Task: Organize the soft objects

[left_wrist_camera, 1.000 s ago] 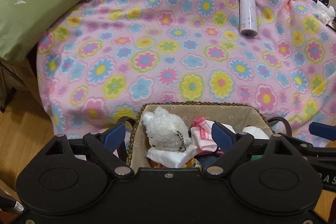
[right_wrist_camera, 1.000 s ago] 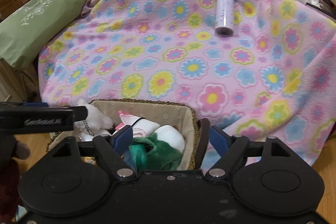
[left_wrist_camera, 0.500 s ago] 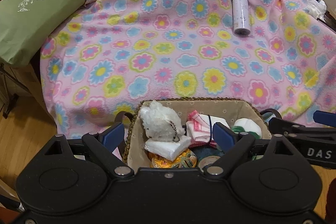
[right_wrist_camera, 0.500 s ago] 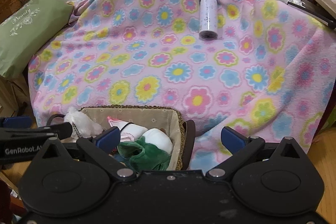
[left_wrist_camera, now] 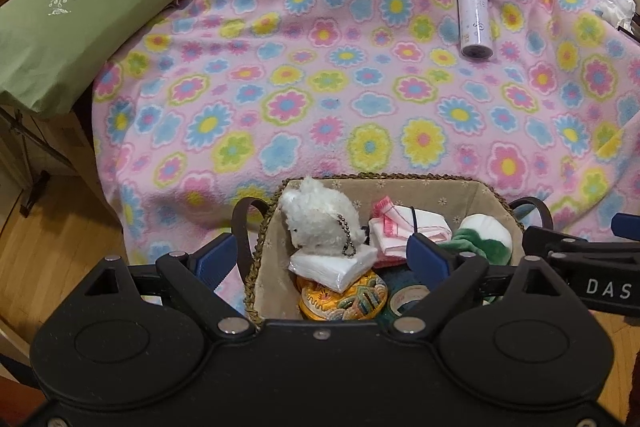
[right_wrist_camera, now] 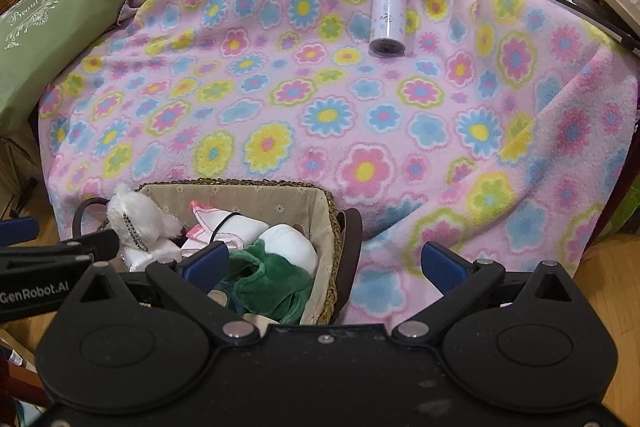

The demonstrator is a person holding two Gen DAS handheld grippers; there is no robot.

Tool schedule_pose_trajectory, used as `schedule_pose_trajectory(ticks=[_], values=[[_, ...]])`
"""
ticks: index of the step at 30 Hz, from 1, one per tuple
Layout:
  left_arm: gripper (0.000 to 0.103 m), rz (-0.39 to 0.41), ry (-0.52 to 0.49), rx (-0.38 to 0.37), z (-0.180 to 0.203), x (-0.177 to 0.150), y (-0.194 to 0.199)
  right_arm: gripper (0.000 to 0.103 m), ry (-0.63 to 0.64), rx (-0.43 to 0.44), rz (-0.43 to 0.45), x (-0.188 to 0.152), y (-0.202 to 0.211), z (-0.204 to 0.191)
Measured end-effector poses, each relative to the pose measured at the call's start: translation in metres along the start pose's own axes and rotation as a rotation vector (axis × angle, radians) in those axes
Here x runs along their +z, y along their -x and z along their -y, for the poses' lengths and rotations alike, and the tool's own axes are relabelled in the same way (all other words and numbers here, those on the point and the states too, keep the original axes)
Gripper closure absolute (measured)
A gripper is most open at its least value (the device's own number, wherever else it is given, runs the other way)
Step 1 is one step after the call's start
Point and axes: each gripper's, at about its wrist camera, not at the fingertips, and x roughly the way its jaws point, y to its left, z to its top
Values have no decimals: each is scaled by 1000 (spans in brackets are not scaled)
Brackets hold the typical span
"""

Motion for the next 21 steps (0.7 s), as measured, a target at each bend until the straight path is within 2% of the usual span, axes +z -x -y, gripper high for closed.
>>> schedule_pose_trajectory(ticks=[21], values=[[14,-29,35,-25,-3,-2,-6,0,-12,12,-19,-1,-3,2]])
